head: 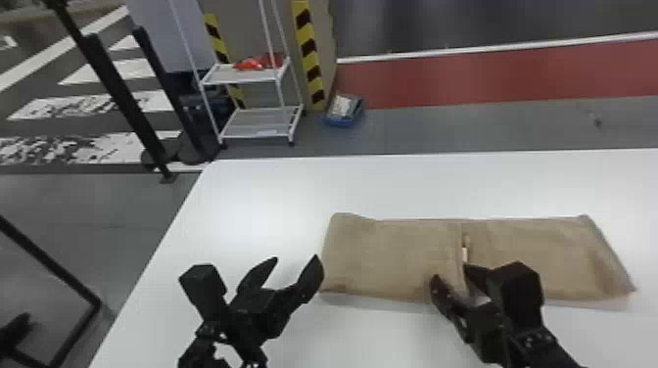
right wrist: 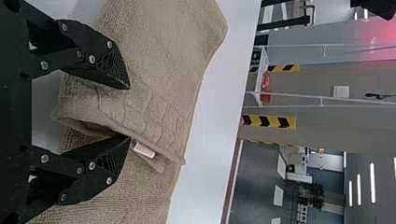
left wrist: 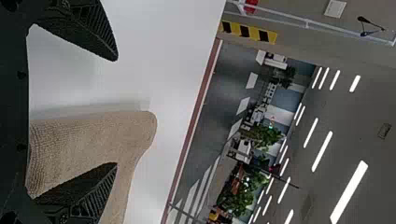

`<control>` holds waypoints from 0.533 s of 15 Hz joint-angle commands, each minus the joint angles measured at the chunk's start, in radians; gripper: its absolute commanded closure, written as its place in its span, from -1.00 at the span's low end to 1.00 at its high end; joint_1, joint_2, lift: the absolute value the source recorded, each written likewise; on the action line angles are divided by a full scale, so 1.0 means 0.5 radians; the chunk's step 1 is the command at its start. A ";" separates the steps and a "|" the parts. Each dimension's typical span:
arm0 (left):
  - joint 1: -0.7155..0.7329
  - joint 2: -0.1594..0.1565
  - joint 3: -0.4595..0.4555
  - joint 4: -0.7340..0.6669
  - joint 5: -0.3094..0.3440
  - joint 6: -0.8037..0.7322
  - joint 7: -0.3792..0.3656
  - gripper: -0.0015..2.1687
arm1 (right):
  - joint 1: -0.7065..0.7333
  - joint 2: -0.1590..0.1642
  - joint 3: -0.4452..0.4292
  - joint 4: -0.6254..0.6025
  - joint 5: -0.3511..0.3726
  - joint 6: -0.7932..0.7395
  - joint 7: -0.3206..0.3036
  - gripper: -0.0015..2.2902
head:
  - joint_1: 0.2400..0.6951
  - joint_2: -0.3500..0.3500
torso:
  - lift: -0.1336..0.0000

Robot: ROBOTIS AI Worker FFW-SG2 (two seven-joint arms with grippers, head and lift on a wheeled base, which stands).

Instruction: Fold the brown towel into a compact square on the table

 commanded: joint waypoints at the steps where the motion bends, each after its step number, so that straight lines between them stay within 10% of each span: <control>1: 0.000 -0.008 0.000 -0.001 0.000 0.000 0.000 -0.93 | -0.024 0.001 0.012 0.003 0.007 0.012 0.000 -0.40 | 1.00 0.72 | -0.77; 6: 0.000 -0.008 0.000 -0.001 0.006 0.000 -0.006 -0.93 | -0.018 -0.002 0.018 0.000 0.007 0.024 0.000 -0.28 | 1.00 0.73 | -0.77; 8: 0.003 -0.008 0.000 -0.001 0.006 0.000 -0.009 -0.93 | 0.013 -0.011 0.000 -0.034 -0.002 -0.007 0.006 -0.53 | 1.00 0.73 | -0.77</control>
